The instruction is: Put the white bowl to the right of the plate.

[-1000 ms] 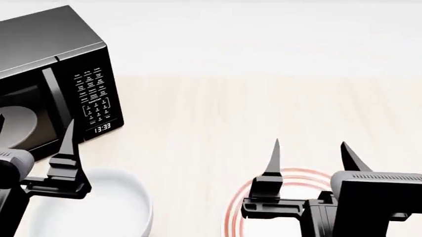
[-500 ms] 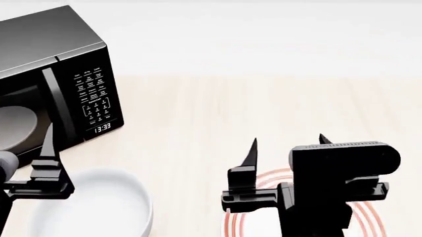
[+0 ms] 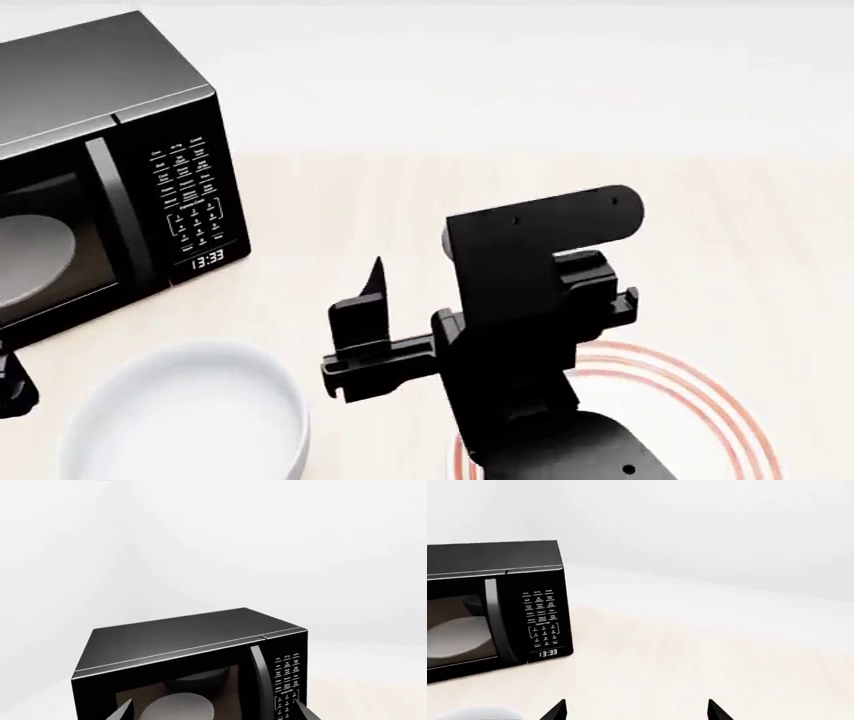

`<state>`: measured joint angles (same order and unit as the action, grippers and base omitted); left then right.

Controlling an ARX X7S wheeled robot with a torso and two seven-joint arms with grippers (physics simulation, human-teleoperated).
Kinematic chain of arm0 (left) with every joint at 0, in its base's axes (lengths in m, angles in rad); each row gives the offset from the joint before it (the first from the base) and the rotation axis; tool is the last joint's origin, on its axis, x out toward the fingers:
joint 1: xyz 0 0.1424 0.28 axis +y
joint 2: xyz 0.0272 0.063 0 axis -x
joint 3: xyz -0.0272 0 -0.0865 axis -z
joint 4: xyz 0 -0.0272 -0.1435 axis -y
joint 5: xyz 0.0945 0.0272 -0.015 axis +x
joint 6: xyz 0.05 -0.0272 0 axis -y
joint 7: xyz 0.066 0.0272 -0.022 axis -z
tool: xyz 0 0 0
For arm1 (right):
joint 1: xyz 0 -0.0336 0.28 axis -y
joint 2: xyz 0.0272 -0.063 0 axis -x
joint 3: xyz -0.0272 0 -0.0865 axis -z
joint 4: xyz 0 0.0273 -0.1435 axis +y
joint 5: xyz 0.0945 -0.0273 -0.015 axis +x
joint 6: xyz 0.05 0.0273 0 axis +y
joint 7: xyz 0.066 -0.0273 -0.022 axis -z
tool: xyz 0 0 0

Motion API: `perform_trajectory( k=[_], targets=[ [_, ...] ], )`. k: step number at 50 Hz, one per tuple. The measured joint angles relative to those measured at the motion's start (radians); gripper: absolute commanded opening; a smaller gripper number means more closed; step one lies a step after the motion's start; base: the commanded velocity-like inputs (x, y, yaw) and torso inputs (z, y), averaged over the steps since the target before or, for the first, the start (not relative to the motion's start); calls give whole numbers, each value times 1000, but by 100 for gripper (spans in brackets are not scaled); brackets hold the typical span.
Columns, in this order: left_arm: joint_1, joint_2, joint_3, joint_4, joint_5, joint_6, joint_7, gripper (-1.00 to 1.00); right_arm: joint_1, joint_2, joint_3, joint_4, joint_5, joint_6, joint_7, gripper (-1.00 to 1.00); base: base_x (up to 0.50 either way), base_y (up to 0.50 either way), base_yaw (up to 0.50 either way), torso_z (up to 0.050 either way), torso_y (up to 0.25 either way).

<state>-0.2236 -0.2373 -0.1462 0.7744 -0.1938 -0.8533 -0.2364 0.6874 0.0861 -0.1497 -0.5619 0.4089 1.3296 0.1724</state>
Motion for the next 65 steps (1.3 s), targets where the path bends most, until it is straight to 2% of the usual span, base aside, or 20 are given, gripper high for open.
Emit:
perform_trajectory(
  k=[6, 14, 24, 33, 49, 65],
  targets=[
    [13, -6, -30, 20, -3, -6, -9, 100, 65, -36, -21, 60, 103, 83, 119, 100, 0, 0, 0, 0, 0],
    [29, -14, -68, 45, -8, -15, -19, 100, 158, -62, -71, 208, 352, 124, 338, 100, 0, 0, 0, 0, 0],
    [52, -21, -99, 54, -7, -11, -29, 100, 279, -75, -152, 459, 632, 82, 553, 100, 0, 0, 0, 0, 0],
    [67, -25, -118, 61, -10, -8, -34, 100, 397, -80, -265, 715, 855, -1, 681, 100, 0, 0, 0, 0, 0],
    [81, -27, -138, 77, -25, -10, -37, 100, 582, -83, -604, 1094, 1161, -212, 706, 100, 0, 0, 0, 0, 0],
    [97, -29, -144, 90, -34, -4, -41, 100, 737, -86, -1160, 1316, 1613, -483, 586, 100, 0, 0, 0, 0, 0]
  ],
)
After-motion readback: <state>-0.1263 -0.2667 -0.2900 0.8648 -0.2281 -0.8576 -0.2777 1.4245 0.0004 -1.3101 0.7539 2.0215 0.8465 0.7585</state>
